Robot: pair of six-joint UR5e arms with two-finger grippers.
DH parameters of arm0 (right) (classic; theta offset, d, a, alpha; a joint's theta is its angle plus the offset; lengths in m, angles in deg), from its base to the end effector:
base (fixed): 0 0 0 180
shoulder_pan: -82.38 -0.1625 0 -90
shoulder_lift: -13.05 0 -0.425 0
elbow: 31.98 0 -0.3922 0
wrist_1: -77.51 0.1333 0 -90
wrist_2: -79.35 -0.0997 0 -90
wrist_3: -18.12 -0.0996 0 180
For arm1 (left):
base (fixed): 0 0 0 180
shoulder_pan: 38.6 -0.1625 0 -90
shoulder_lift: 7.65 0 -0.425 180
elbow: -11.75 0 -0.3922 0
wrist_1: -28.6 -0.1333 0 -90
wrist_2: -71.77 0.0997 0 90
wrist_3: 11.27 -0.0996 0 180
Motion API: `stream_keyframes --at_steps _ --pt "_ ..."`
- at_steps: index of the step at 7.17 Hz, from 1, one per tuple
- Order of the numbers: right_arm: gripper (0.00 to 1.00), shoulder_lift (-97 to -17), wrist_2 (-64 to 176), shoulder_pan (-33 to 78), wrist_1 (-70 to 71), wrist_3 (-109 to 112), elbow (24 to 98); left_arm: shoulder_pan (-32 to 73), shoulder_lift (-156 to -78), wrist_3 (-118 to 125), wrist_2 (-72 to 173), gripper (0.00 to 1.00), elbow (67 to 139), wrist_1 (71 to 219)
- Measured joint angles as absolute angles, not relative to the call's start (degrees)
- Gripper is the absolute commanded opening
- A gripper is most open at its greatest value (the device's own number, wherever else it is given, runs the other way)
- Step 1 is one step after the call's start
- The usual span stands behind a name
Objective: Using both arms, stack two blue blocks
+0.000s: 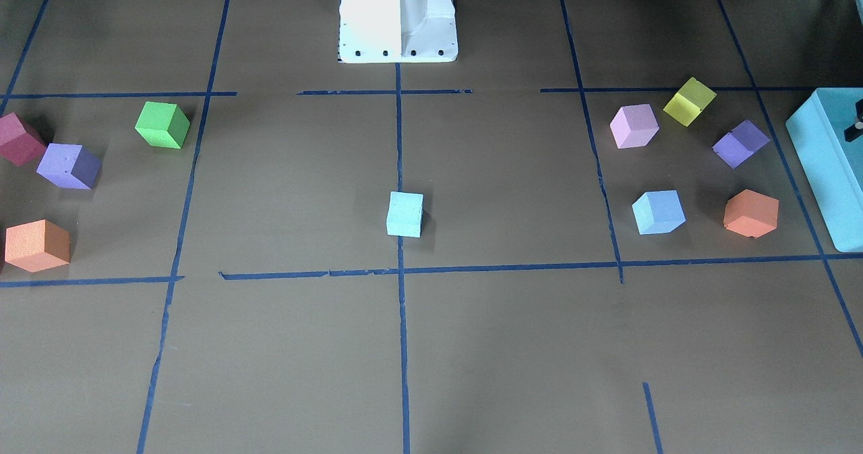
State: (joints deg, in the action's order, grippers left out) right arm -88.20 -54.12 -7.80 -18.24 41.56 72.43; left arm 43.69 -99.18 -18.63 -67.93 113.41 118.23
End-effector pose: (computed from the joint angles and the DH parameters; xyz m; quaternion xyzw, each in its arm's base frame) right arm 0.0660 -0.4048 0.6344 0.0552 -0.3667 -0.1790 0.9113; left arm 0.0109 -0.5078 0.5385 0.1000 0.4179 0.1648 0.8878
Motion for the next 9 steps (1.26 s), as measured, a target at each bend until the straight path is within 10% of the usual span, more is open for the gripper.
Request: stream_keyframes --at_steps 9 --pt "1.00 -88.8 -55.0 -8.4 -18.1 39.4 72.8 16.2 -105.5 34.4 -51.1 1.00 106.3 143.0"
